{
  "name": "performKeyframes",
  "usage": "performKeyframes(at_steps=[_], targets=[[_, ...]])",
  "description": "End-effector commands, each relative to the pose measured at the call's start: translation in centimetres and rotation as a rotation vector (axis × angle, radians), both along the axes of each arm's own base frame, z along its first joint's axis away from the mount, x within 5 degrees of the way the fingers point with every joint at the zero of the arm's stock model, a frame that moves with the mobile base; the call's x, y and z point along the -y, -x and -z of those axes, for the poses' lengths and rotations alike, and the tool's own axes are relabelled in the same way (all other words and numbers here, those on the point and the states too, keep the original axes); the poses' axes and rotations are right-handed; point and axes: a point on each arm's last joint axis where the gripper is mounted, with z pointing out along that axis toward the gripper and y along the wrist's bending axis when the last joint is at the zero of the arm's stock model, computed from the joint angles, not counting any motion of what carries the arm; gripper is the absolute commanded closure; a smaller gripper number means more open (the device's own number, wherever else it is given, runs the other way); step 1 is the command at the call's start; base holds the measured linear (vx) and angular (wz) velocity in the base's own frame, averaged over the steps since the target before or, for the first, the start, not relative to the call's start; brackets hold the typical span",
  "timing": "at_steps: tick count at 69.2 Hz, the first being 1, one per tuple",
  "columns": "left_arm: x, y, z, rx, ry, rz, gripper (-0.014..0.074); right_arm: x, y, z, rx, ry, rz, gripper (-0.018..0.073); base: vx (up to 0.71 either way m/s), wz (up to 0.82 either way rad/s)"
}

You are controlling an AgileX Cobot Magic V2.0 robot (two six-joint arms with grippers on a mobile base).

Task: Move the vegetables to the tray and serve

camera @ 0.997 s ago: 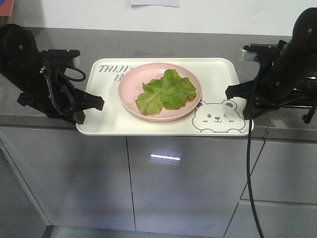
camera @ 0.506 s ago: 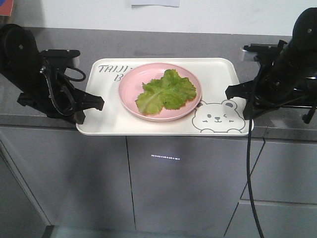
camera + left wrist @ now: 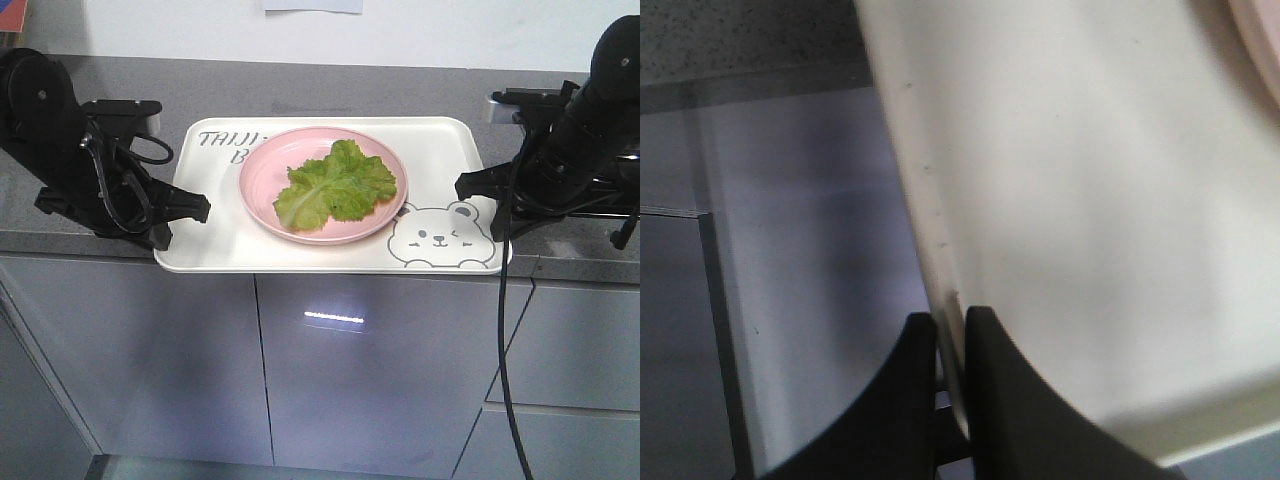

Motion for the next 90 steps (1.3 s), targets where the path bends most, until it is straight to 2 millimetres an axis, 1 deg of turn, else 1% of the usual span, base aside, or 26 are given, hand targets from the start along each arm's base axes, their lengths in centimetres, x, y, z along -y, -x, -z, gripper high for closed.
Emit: performKeyframes(at_steps=[1,90], targets=[[1.63,0.84,-3.71,0.134,0.146,0.038,0.0603,-1.46,0.73,-3.63,0.138,-0.117,-0.038,0.0564,0.00,0.00],[1.63,0.84,-3.71,0.134,0.146,0.038,0.0603,-1.46,0.73,-3.63,0.138,-0.117,-0.038,0.0564,0.00,0.00]])
